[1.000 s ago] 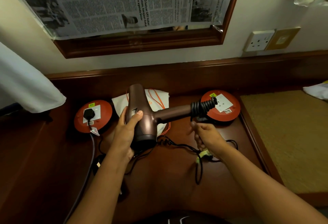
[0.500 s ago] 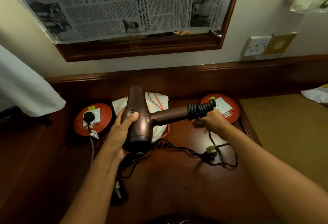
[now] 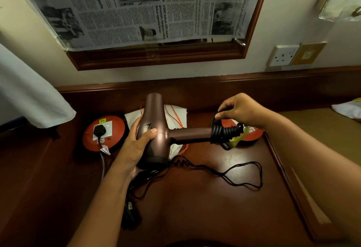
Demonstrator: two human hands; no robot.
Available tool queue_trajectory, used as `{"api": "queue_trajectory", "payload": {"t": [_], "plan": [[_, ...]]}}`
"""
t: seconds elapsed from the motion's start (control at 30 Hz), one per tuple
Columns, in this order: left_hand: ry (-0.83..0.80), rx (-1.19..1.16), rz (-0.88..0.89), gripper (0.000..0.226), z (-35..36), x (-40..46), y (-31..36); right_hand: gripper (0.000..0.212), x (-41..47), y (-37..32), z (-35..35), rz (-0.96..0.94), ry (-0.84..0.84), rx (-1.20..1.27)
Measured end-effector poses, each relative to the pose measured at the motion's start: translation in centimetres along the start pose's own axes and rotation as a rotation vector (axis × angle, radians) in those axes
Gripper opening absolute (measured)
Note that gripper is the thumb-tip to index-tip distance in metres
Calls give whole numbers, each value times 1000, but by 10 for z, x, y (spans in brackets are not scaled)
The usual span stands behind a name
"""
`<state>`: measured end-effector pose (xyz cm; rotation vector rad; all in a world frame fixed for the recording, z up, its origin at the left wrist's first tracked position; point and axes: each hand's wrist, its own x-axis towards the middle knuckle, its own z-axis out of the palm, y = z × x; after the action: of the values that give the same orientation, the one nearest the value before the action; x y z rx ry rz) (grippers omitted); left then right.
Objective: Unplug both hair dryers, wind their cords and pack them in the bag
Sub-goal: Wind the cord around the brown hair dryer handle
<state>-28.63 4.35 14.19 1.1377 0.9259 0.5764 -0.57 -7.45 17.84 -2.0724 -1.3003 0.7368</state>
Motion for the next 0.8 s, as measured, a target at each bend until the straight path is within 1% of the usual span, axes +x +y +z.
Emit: {"api": "queue_trajectory", "payload": {"t": [0.1, 0.23, 0.33, 0.43, 0.5, 0.57, 0.7, 0.8], "plan": [[58, 101, 114, 64, 4, 2, -1, 6, -3, -14, -2, -39, -1, -172], [110, 170, 198, 68, 12, 5, -1, 12, -10, -28, 4, -103, -2, -383], [180, 179, 232, 73, 15, 7, -1, 16, -20, -37, 10, -114, 7, -476], [251, 180, 282, 75, 18, 9, 0, 18, -34, -43, 24, -94, 20, -493], [286, 151, 289, 74, 20, 10, 1, 17, -42, -42, 33, -59, 45, -400], [313, 111, 292, 73, 22, 10, 2, 18, -46, -39, 39, -13, 87, -220], [344, 44, 308, 72, 30, 9, 3, 28, -53, -31, 58, 11, 242, 46], [353, 10, 310, 73, 37, 10, 4, 14, -57, -25, 74, 11, 308, 242]]}}
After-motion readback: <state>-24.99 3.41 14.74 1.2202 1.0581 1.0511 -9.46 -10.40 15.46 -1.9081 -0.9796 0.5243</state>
